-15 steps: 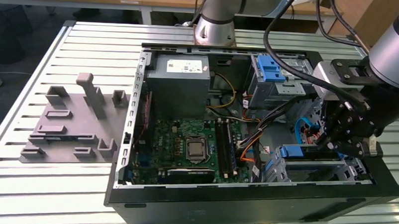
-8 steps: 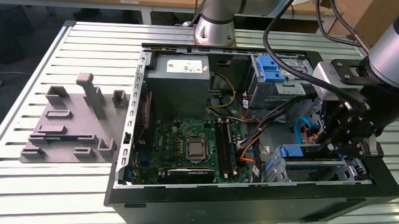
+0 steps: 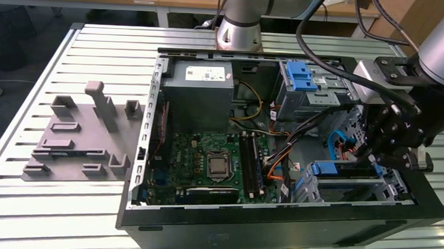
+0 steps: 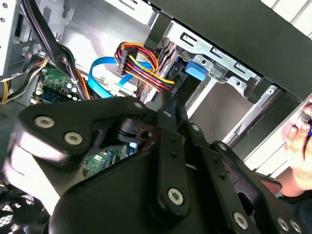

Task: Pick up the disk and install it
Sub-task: 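Insert the first disk wire, then insert the second disk wire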

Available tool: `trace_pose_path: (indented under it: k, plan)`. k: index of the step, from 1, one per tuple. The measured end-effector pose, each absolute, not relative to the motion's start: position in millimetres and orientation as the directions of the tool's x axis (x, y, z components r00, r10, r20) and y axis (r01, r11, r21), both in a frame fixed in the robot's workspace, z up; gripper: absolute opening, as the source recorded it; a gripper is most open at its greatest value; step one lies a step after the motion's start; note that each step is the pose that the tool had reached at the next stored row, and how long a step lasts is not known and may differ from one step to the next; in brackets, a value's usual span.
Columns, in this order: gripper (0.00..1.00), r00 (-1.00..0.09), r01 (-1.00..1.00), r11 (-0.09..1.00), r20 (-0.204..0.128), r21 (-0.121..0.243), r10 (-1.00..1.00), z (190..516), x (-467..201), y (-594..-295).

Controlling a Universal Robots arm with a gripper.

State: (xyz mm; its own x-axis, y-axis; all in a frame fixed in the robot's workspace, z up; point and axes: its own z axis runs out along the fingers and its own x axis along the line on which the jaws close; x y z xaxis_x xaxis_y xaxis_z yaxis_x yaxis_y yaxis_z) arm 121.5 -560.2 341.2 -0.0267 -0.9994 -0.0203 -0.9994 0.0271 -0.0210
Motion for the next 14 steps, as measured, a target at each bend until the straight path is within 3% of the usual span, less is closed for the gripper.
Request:
trace_pose_path:
  k: [1,3,14]
  plan:
    - [0.22,-0.027,-0.999,0.027,-0.020,-0.021,-0.999,341.3,121.5,-560.2]
    - [0.11,-0.027,-0.999,0.027,-0.020,-0.021,-0.999,341.3,121.5,-560.2]
    - [0.11,-0.027,-0.999,0.027,-0.020,-0.021,-0.999,341.4,121.4,-560.3]
